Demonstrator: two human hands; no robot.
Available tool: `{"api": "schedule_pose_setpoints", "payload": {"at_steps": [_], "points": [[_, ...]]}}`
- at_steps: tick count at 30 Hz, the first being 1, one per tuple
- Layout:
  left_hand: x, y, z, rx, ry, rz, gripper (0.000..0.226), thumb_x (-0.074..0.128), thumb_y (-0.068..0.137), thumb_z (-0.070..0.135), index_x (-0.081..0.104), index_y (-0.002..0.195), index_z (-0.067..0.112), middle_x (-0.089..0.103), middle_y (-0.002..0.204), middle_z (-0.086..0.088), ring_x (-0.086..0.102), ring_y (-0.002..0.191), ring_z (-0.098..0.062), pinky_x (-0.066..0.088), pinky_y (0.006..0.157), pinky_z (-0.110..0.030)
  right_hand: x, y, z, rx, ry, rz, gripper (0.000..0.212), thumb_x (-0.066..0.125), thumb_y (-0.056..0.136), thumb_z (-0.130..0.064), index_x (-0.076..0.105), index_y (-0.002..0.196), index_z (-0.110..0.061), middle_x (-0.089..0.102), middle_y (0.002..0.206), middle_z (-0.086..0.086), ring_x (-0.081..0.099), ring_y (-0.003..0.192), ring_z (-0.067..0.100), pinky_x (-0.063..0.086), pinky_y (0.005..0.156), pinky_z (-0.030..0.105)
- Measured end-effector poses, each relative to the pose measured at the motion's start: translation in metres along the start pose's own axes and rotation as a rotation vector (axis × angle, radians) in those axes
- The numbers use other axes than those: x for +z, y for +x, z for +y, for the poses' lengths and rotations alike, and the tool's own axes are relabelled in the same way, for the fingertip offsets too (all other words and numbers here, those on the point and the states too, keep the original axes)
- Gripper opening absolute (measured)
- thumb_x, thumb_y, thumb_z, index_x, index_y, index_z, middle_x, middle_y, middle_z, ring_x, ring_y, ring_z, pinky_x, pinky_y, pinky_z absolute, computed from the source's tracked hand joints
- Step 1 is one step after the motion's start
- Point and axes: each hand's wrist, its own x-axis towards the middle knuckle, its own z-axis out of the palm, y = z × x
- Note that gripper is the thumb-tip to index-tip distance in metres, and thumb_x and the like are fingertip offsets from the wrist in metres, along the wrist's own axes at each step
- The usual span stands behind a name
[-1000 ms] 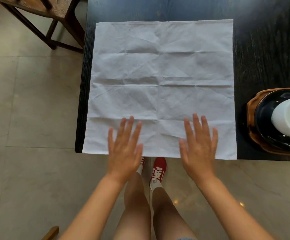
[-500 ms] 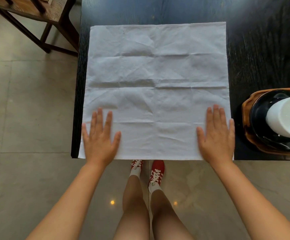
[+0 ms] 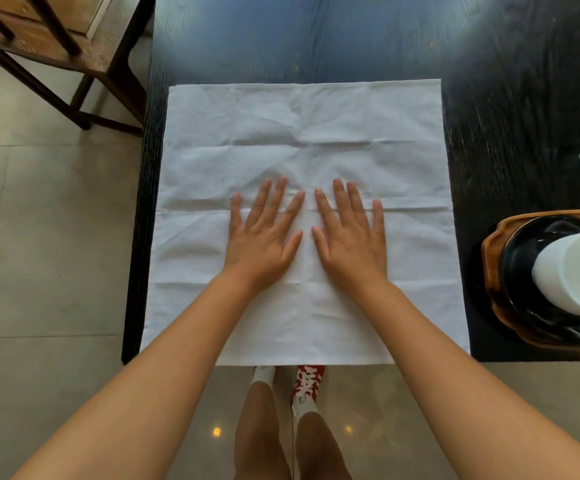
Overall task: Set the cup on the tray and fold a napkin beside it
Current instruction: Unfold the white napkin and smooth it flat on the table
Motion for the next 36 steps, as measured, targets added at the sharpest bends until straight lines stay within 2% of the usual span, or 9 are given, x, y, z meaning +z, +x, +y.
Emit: {"api": "schedule_pose_setpoints", "payload": {"at_steps": [4,8,11,13,17,20,26,32,36], "points": [[-0.002,0.0,-0.042,-0.07,-0.023,-0.009,0.064,0.012,0.086,0.055,0.007,0.146,0.034,0.002,0.159,0.002,-0.002,0.144,-0.013,-0.007,0.113,-0.051,-0.006,0.006,0.047,0.037,-0.018,0.023,0.06,0.03,0.095,-0.042,0.007,0.148,-0.026,0.003,0.158,0.001,-0.002,0.145,0.015,-0.005,0.115,0.044],[-0.011,-0.001,-0.084,-0.203,-0.064,0.022,0.068,0.017,0.087,0.052,0.008,0.148,0.024,0.003,0.159,-0.001,0.002,0.145,-0.014,-0.008,0.113,-0.05,-0.018,0.017,0.085,0.237,-0.044,0.067,0.062,0.021,0.095,-0.042,0.004,0.148,-0.013,0.003,0.158,0.005,-0.001,0.145,0.016,-0.004,0.115,0.048],[-0.013,0.009,-0.094,-0.392,-0.079,0.075,0.065,0.027,0.095,0.04,0.002,0.148,0.012,0.001,0.159,-0.004,-0.001,0.145,-0.014,-0.007,0.115,-0.052,-0.023,0.027,0.086,0.409,-0.048,0.124,0.065,0.022,0.095,-0.042,0.004,0.147,-0.007,0.004,0.158,0.009,-0.001,0.145,0.019,-0.002,0.115,0.055],[-0.017,0.021,-0.086,-0.503,-0.125,0.158,0.064,0.028,0.097,0.037,0.002,0.148,0.009,0.0,0.159,-0.008,-0.003,0.145,-0.017,-0.005,0.115,-0.055,-0.025,0.035,0.072,0.382,-0.018,0.159,0.065,0.023,0.095,-0.044,0.002,0.147,-0.011,0.001,0.158,0.009,-0.002,0.145,0.021,-0.005,0.113,0.057],[-0.02,0.063,-0.049,-0.144,-0.088,0.147,0.064,0.021,0.09,0.049,0.006,0.148,0.027,-0.002,0.159,-0.004,-0.006,0.145,-0.017,-0.011,0.111,-0.053,-0.019,0.068,0.027,-0.008,-0.019,0.115,0.063,0.028,0.092,-0.047,0.007,0.148,-0.027,0.002,0.158,0.004,-0.003,0.145,0.02,-0.009,0.111,0.052],[-0.016,0.1,-0.034,0.035,0.006,0.064,0.065,0.022,0.087,0.056,0.008,0.147,0.034,0.001,0.159,-0.001,-0.003,0.145,-0.016,-0.008,0.111,-0.055,-0.015,0.102,0.015,-0.089,-0.034,0.052,0.06,0.034,0.092,-0.048,0.014,0.146,-0.032,0.005,0.158,0.002,0.0,0.145,0.019,-0.005,0.112,0.054],[-0.024,0.139,-0.076,0.082,0.012,0.035,0.072,0.02,0.081,0.066,0.013,0.146,0.037,0.006,0.159,0.0,0.002,0.146,-0.02,-0.001,0.113,-0.055,-0.031,0.153,0.058,-0.066,-0.061,0.042,0.06,0.033,0.09,-0.054,0.014,0.145,-0.038,0.005,0.158,-0.001,0.001,0.145,0.018,-0.004,0.11,0.059],[-0.038,0.135,-0.143,0.03,-0.008,0.023,0.075,0.02,0.081,0.065,0.014,0.147,0.03,0.001,0.159,-0.008,-0.001,0.146,-0.024,0.003,0.116,-0.048,-0.049,0.155,0.127,0.008,-0.07,0.063,0.067,0.022,0.086,-0.056,0.011,0.147,-0.029,0.006,0.158,0.005,0.003,0.145,0.02,0.003,0.115,0.047],[-0.039,0.133,-0.156,0.025,0.004,0.028,0.074,0.022,0.082,0.063,0.016,0.147,0.03,0.002,0.159,-0.011,0.001,0.146,-0.024,0.005,0.116,-0.044,-0.05,0.154,0.137,0.012,-0.102,0.075,0.069,0.017,0.086,-0.055,0.007,0.148,-0.025,0.006,0.158,0.007,0.004,0.145,0.02,0.005,0.116,0.045]]}}
